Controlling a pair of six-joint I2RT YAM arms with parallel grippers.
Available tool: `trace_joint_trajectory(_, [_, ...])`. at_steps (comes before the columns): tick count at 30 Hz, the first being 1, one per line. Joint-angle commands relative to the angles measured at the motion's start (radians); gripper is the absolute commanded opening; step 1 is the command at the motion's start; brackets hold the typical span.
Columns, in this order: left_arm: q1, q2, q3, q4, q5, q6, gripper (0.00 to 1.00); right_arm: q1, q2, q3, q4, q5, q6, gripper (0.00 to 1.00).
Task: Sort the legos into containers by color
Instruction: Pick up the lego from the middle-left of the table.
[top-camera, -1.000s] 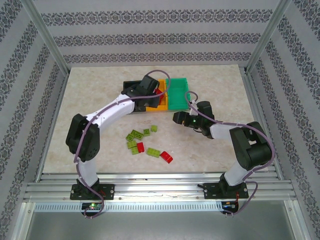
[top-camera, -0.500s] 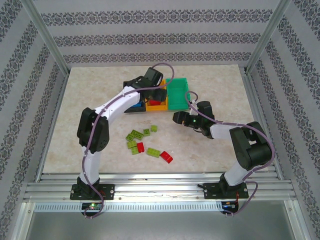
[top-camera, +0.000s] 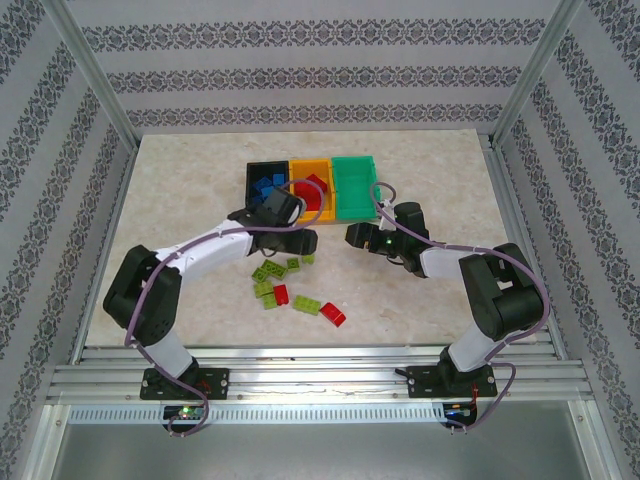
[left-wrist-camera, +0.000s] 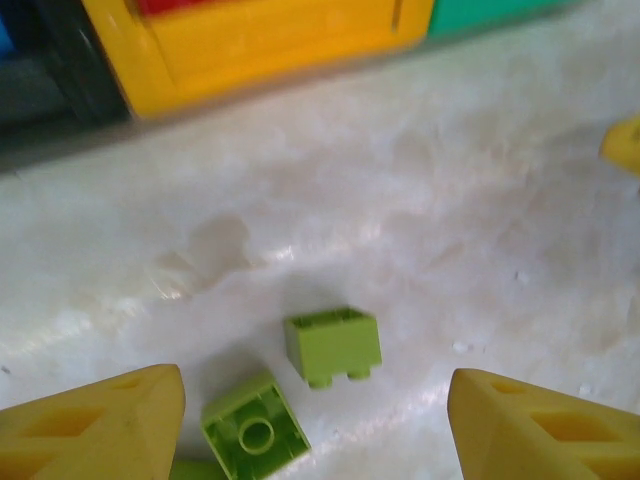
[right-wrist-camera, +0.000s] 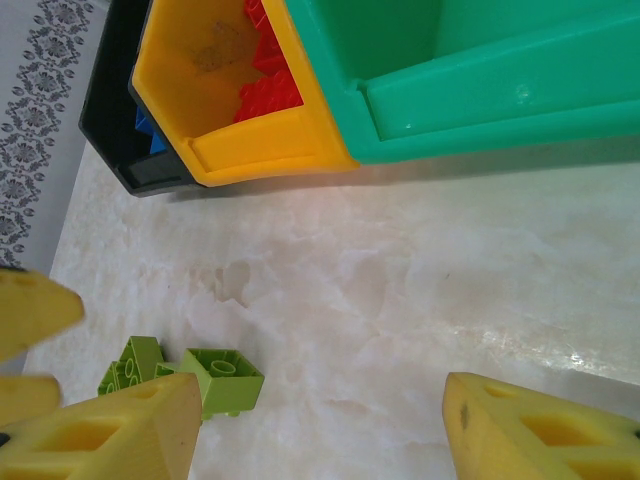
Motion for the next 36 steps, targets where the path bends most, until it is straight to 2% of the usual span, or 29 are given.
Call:
trace_joint_trajectory(1, [-0.045, -0.029, -0.022, -0.007, -0.003, 0.004, 0.70, -0.009, 0.009, 0.005, 0.020, -0.014, -0.001, 0.65])
trace_joint_trajectory(10, [-0.133, -0.157, -0.166, -0.072, -0.119, -0.069, 0.68, -0.008, 0.014, 0.006, 0.021, -0.016, 0.002, 0.66])
trace_joint_trajectory(18, [-0.179, -0.267, -0.297, -0.134, -0.117, -0.175, 0.65, -0.001, 0.035, 0.012, 0.040, -0.031, 0.020, 0.66])
trace_joint_trajectory(23, [-0.183, -0.284, -0.368, -0.092, -0.114, -0.215, 0.66, 0.004, 0.051, 0.019, 0.046, -0.036, 0.027, 0.66])
trace_joint_trajectory(36, [-0.194, -0.210, -0.299, -0.143, -0.161, -0.219, 0.65, 0.007, 0.055, 0.023, 0.041, -0.032, 0.023, 0.66])
